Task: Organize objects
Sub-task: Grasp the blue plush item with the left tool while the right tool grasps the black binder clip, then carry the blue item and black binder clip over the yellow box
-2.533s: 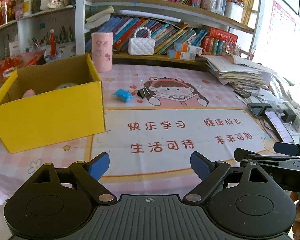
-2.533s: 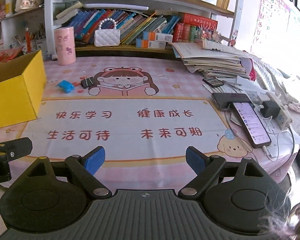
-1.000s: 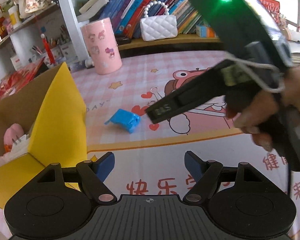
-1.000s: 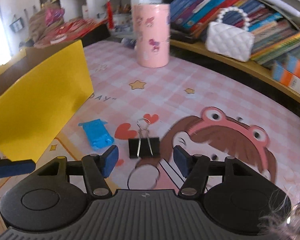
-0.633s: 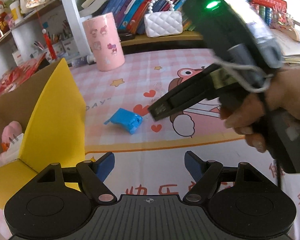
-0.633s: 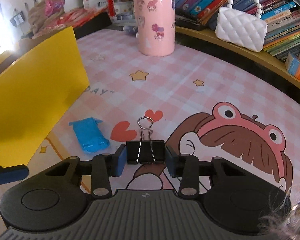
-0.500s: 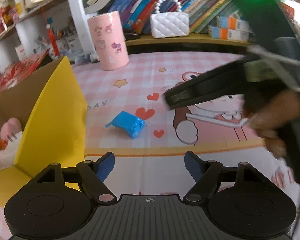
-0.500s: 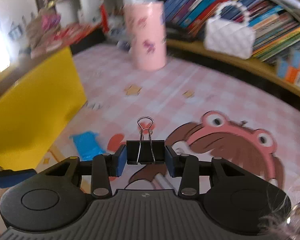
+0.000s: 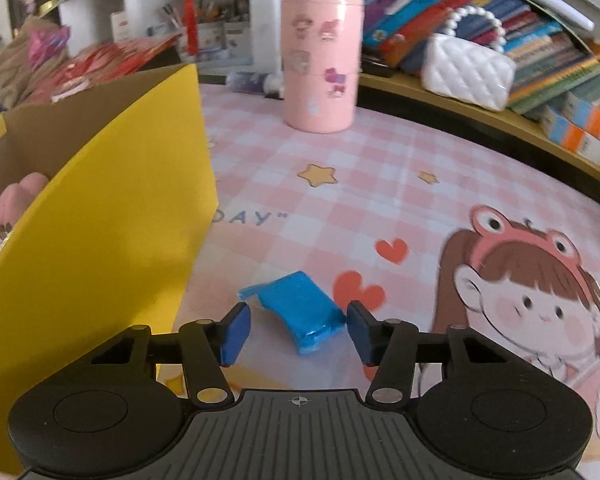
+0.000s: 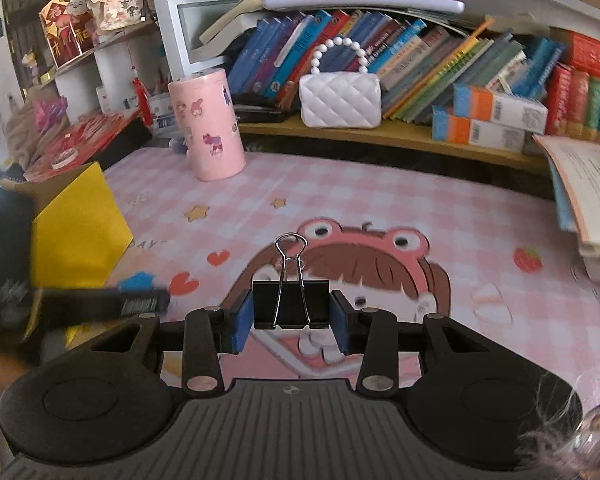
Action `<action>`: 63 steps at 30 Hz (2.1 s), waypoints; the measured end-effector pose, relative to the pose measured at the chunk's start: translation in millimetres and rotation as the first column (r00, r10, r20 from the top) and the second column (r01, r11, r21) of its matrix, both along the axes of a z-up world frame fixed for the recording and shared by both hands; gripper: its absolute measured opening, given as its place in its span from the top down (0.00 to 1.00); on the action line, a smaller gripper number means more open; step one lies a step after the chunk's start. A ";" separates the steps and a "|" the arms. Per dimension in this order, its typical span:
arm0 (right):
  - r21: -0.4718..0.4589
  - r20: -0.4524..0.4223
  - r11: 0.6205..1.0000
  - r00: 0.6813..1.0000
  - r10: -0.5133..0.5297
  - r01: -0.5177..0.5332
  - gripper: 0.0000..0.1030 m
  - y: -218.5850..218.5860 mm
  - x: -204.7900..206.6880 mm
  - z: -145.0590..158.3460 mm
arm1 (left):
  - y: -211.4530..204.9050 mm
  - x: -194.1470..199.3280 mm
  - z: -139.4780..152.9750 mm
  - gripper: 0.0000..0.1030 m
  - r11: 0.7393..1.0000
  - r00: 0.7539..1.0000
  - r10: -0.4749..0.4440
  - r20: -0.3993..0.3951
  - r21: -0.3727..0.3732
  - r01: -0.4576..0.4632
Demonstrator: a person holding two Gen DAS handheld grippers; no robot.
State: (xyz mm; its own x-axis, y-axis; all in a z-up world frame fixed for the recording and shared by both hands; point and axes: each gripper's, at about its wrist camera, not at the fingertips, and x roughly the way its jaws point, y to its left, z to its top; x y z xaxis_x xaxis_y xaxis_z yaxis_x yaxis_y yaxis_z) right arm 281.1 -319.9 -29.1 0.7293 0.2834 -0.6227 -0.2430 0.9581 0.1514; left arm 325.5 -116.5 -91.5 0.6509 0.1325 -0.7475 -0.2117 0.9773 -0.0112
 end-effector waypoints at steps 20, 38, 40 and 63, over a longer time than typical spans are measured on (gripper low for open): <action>-0.048 -0.098 0.999 0.995 0.020 -0.025 0.64 8.3 -66.1 -15.8 | 12.5 17.0 -6.8 0.64 0.999 0.998 0.008 0.055 0.038 -0.010; -0.104 -0.098 0.985 0.984 -0.146 0.136 0.63 45.9 -115.2 -9.9 | 22.1 -140.3 56.7 0.75 0.908 0.893 -0.407 0.190 -0.023 0.419; -0.100 -0.092 0.987 0.986 -0.138 0.129 0.63 57.8 -122.6 -8.0 | 35.4 -160.6 58.4 0.75 0.899 0.888 -0.425 0.177 -0.033 0.436; -0.104 -0.037 0.981 0.986 0.162 -0.165 0.63 245.9 -221.8 12.7 | 208.6 -285.3 72.8 0.75 0.972 0.965 -0.207 0.163 -0.074 0.221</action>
State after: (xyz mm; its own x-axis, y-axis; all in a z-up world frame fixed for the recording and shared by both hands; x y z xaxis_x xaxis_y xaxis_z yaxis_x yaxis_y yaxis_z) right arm 59.3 -73.9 -16.4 0.6602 0.3283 -0.6755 -0.3950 0.9167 0.0595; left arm 40.3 92.1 -18.6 0.7643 -0.0864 -0.6390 0.0134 0.9929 -0.1182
